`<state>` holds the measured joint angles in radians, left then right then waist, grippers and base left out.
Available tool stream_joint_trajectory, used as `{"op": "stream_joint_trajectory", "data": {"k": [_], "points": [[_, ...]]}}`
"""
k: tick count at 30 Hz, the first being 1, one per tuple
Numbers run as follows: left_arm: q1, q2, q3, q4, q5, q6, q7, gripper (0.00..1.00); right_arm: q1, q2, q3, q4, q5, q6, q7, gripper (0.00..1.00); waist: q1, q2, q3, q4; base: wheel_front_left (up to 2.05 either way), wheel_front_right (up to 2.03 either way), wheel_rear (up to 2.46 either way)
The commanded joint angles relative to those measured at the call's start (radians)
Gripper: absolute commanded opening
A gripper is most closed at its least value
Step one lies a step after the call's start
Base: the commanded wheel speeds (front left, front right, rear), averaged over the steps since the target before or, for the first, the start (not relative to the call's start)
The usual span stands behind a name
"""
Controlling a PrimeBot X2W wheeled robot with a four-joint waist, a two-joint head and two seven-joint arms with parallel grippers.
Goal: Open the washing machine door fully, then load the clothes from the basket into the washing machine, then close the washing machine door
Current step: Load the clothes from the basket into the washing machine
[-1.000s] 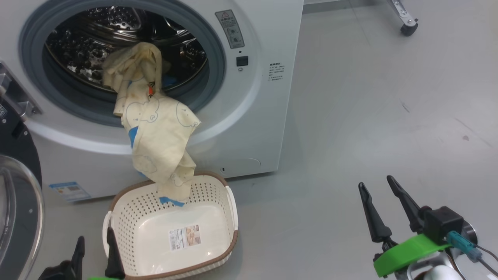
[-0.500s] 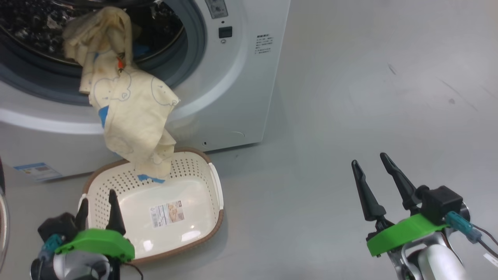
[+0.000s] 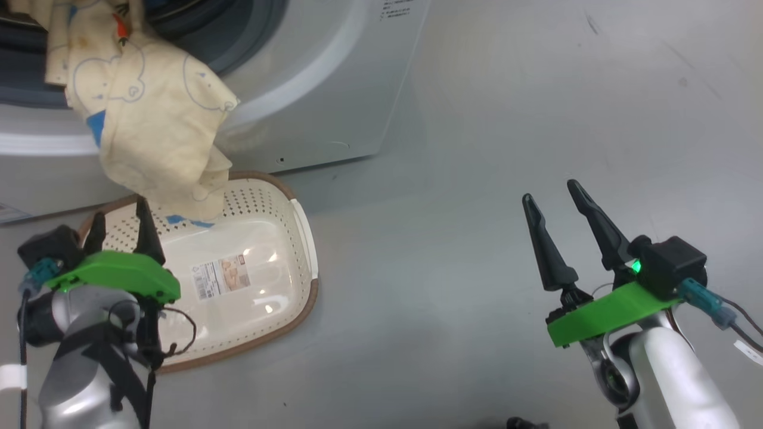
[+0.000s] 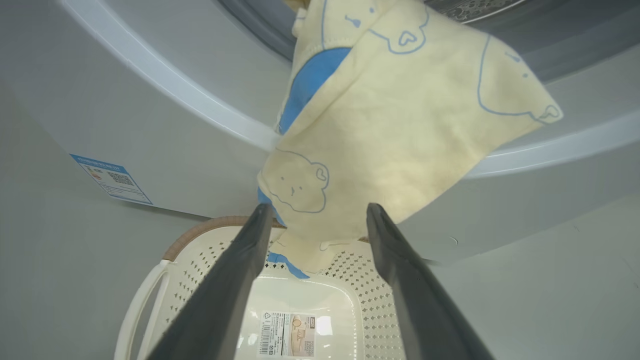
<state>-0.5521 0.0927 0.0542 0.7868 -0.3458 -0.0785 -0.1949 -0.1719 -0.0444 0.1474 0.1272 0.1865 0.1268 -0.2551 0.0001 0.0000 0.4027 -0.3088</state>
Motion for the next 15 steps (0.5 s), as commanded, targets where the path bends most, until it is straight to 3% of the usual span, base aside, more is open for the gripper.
{"op": "stream_joint_trajectory", "data": {"k": [1, 15], "points": [[-0.039, 0.038, 0.024, -0.005, -0.001, -0.002, -0.013, 1.0, -0.027, -0.006, 0.023, -0.034, 0.011, 0.004, -0.007, 1.0, -0.0001, 0.0, 0.036, -0.012, 0.0, 0.0, 0.0], [-0.183, 0.063, -0.008, 0.118, 0.012, -0.013, -0.049, 1.0, -0.057, -0.006, 0.062, -0.024, 0.03, 0.004, -0.007, 1.0, -0.0001, 0.0, 0.076, -0.041, 0.0, 0.0, 0.0]]}}
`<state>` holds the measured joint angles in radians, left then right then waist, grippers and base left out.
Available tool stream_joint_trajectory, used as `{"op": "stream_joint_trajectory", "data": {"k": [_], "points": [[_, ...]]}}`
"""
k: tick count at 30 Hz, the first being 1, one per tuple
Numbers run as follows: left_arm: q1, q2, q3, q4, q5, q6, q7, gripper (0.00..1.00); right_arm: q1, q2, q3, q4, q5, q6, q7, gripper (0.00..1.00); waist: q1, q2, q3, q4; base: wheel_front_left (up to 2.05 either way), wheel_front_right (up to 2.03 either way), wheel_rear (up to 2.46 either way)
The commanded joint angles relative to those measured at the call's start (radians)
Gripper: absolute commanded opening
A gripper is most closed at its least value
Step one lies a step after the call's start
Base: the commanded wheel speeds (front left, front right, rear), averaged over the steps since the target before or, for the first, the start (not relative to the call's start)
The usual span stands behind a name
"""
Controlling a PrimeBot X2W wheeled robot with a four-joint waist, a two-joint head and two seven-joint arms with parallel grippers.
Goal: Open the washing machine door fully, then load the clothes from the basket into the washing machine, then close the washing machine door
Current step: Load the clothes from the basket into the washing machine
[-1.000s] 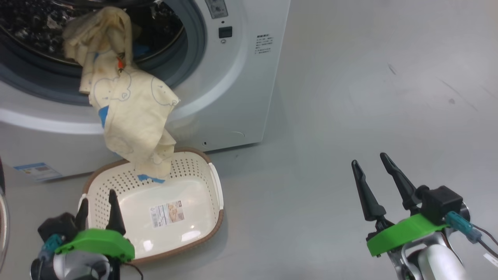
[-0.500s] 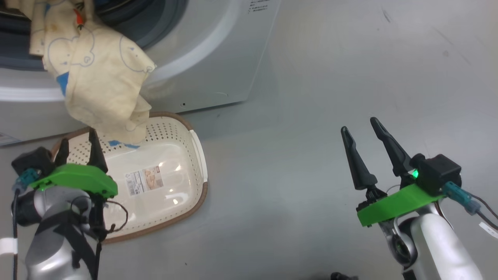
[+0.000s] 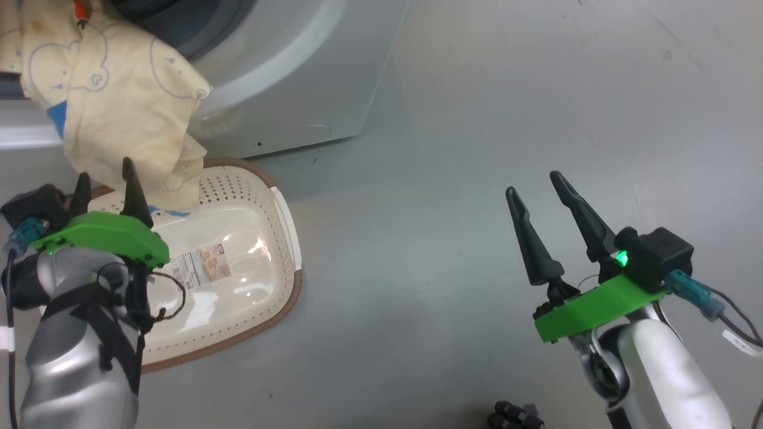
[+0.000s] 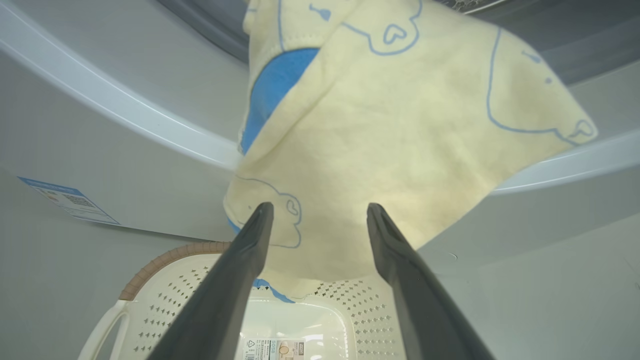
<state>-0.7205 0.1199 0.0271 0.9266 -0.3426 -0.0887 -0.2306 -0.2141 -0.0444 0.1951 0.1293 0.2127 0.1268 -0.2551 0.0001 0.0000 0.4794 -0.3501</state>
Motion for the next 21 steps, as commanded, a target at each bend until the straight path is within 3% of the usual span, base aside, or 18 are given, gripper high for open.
{"op": "stream_joint_trajectory", "data": {"k": [1, 21], "points": [[-0.02, 0.036, 0.017, -0.017, 0.01, -0.003, -0.015, 1.0, -0.015, -0.006, 0.018, -0.026, 0.005, 0.004, -0.007, 1.0, -0.0001, 0.0, 0.001, -0.002, 0.0, 0.0, 0.0], [-0.198, 0.087, 0.004, 0.056, 0.017, 0.013, -0.029, 1.0, -0.061, -0.006, 0.044, -0.039, 0.009, 0.004, -0.007, 1.0, -0.0001, 0.0, 0.141, -0.028, 0.0, 0.0, 0.0]]}}
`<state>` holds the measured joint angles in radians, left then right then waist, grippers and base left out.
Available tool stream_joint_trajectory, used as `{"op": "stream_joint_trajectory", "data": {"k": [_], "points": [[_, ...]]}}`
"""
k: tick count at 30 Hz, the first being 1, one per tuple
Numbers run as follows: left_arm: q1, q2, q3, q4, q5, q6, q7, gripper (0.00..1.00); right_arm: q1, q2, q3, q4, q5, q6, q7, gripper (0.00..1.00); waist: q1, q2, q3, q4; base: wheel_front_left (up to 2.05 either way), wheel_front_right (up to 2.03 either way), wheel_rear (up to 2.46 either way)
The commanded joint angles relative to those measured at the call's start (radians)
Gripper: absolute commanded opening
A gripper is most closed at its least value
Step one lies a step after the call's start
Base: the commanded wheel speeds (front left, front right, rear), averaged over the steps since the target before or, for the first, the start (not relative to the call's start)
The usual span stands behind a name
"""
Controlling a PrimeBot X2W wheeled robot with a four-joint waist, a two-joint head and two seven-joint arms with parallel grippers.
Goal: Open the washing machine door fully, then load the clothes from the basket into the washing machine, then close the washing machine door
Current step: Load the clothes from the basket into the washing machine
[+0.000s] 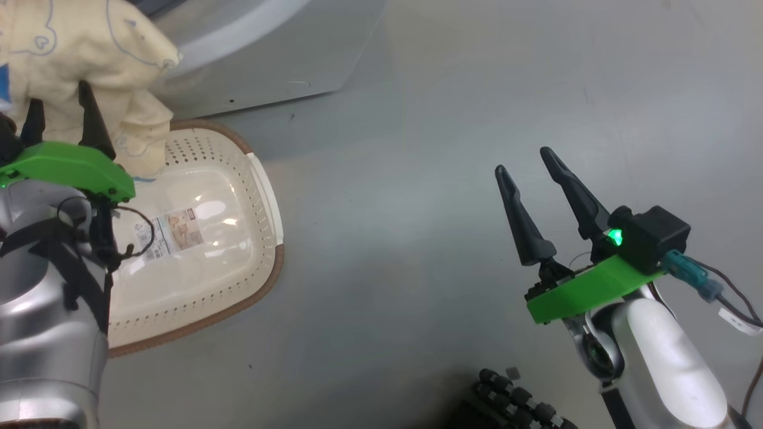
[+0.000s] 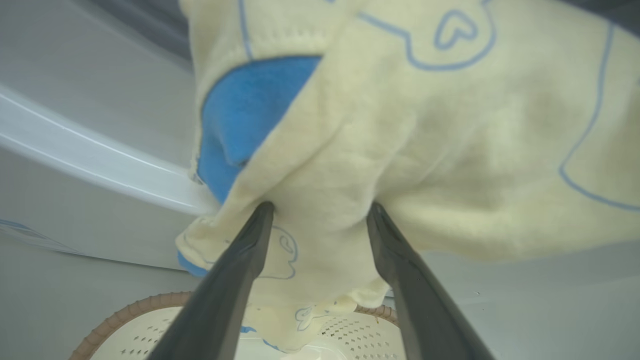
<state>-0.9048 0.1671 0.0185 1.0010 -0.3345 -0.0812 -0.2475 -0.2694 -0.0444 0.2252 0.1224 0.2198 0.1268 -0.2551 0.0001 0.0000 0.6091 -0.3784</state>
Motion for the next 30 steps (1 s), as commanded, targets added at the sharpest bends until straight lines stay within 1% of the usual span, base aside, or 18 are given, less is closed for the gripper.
{"op": "stream_joint_trajectory", "data": {"k": [1, 7, 20, 21, 22, 23, 24, 25, 26, 30], "points": [[-0.018, 0.04, 0.012, -0.018, 0.009, 0.006, -0.012, 1.0, -0.007, -0.006, 0.013, -0.033, 0.002, 0.004, -0.007, 1.0, -0.0001, 0.0, 0.016, 0.0, 0.0, 0.0, 0.0], [-0.035, 0.048, 0.013, -0.014, 0.015, 0.014, -0.014, 1.0, -0.017, -0.006, 0.017, -0.037, 0.003, 0.004, -0.007, 1.0, -0.0001, 0.0, 0.038, -0.004, 0.0, 0.0, 0.0], [-0.075, 0.069, 0.033, -0.111, 0.058, 0.067, -0.014, 1.0, -0.033, -0.006, 0.024, -0.039, 0.007, 0.004, -0.007, 1.0, -0.0001, 0.0, 0.076, -0.014, 0.0, 0.0, 0.0], [-0.075, 0.069, 0.035, -0.12, 0.063, 0.071, -0.014, 0.96, -0.034, -0.006, 0.023, -0.04, 0.007, 0.004, -0.007, 1.0, -0.0001, 0.0, 0.079, -0.015, 0.0, 0.0, 0.0], [-0.074, 0.068, 0.036, -0.125, 0.066, 0.072, -0.014, 0.55, -0.035, -0.006, 0.022, -0.039, 0.006, 0.004, -0.007, 1.0, -0.0001, 0.0, 0.08, -0.015, 0.0, 0.0, 0.0], [-0.074, 0.068, 0.036, -0.125, 0.066, 0.072, -0.014, 0.55, -0.035, -0.006, 0.022, -0.039, 0.006, 0.004, -0.007, 1.0, -0.0001, 0.0, 0.08, -0.015, 0.0, 0.0, 0.0], [-0.073, 0.066, 0.037, -0.13, 0.068, 0.072, -0.014, 0.39, -0.036, -0.006, 0.02, -0.039, 0.006, 0.004, -0.007, 1.0, -0.0001, 0.0, 0.081, -0.014, 0.0, 0.0, 0.0], [-0.071, 0.064, 0.038, -0.136, 0.071, 0.071, -0.014, 0.16, -0.036, -0.006, 0.019, -0.039, 0.006, 0.004, -0.007, 1.0, -0.0001, 0.0, 0.082, -0.013, 0.0, 0.0, 0.0], [-0.067, 0.061, 0.039, -0.141, 0.074, 0.072, -0.014, 0.0, -0.036, -0.006, 0.017, -0.038, 0.006, 0.004, -0.007, 1.0, -0.0001, 0.0, 0.082, -0.011, 0.0, 0.0, 0.0], [-0.04, 0.048, 0.043, -0.158, 0.082, 0.067, -0.014, 0.0, -0.037, -0.006, 0.012, -0.038, 0.008, 0.004, -0.007, 1.0, -0.0001, 0.0, 0.074, -0.002, 0.0, 0.0, 0.0]]}}
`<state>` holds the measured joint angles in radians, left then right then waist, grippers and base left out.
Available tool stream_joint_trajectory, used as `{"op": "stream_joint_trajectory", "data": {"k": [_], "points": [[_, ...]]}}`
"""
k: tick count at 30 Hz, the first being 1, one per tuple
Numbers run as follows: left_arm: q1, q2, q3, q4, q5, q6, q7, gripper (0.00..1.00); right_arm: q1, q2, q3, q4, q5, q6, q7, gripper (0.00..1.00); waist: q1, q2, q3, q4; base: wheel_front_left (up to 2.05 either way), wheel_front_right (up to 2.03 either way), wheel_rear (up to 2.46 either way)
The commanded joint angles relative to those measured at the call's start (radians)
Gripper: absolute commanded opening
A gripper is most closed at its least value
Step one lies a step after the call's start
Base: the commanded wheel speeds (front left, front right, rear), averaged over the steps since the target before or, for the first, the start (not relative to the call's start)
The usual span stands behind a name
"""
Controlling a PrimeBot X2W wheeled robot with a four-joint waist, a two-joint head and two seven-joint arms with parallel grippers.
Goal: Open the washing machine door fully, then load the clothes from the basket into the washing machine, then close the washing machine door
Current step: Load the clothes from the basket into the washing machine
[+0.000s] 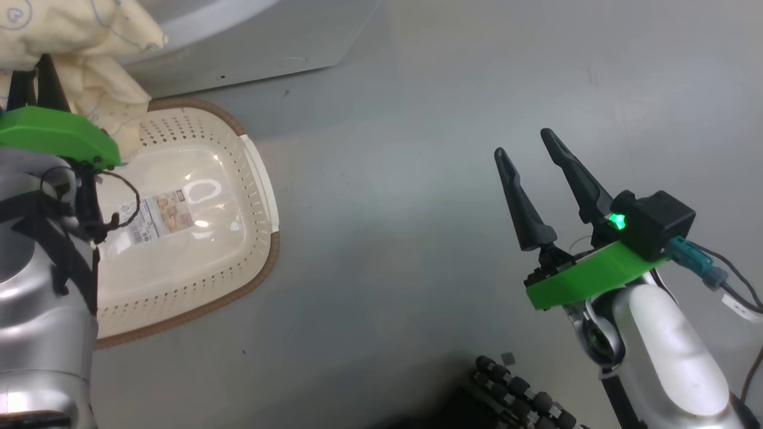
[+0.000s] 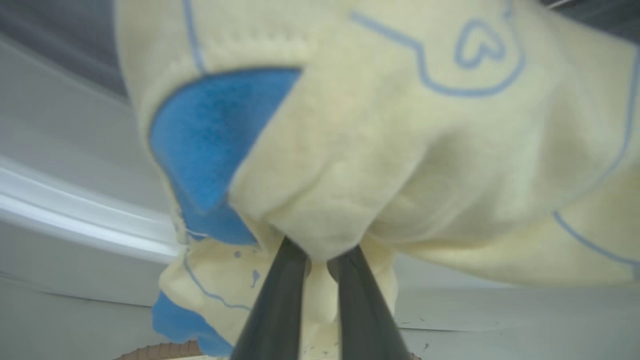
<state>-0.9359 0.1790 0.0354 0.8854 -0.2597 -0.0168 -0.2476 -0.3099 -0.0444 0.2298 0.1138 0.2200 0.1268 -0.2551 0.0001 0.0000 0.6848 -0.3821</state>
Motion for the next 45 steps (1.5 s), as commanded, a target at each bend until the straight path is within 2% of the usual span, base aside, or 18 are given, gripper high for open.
{"op": "stream_joint_trajectory", "data": {"k": [1, 12, 17, 27, 36, 45], "points": [[-0.001, 0.032, 0.028, -0.047, 0.007, 0.0, -0.014, 0.0, 0.004, -0.006, 0.006, -0.029, 0.007, 0.004, -0.007, 1.0, -0.0001, 0.0, -0.005, 0.005, 0.0, 0.0, 0.0], [0.069, -0.031, 0.016, -0.092, -0.013, -0.061, -0.014, 0.0, 0.017, -0.006, -0.002, -0.022, 0.002, 0.004, -0.007, 1.0, -0.0001, 0.0, -0.058, 0.031, 0.0, 0.0, 0.0], [0.04, -0.034, -0.008, -0.136, -0.011, -0.074, -0.01, 0.0, 0.026, -0.006, 0.004, -0.02, 0.007, 0.004, -0.007, 1.0, -0.0001, 0.0, -0.086, 0.028, 0.0, 0.0, 0.0], [-0.09, 0.042, -0.031, -0.139, 0.028, -0.045, 0.035, 0.0, 0.057, -0.006, 0.032, -0.013, 0.021, 0.004, -0.007, 1.0, -0.0001, 0.0, -0.126, -0.016, 0.0, 0.0, 0.0], [-0.271, 0.123, -0.041, -0.001, 0.061, -0.014, 0.028, 0.0, 0.088, -0.006, 0.057, -0.003, 0.014, 0.004, -0.007, 1.0, -0.0001, 0.0, -0.113, -0.057, 0.0, 0.0, 0.0], [-0.401, 0.154, -0.057, 0.116, 0.082, 0.015, 0.007, 0.0, 0.104, -0.006, 0.072, 0.001, -0.001, 0.004, -0.007, 1.0, -0.0001, 0.0, -0.093, -0.063, 0.0, 0.0, 0.0]]}}
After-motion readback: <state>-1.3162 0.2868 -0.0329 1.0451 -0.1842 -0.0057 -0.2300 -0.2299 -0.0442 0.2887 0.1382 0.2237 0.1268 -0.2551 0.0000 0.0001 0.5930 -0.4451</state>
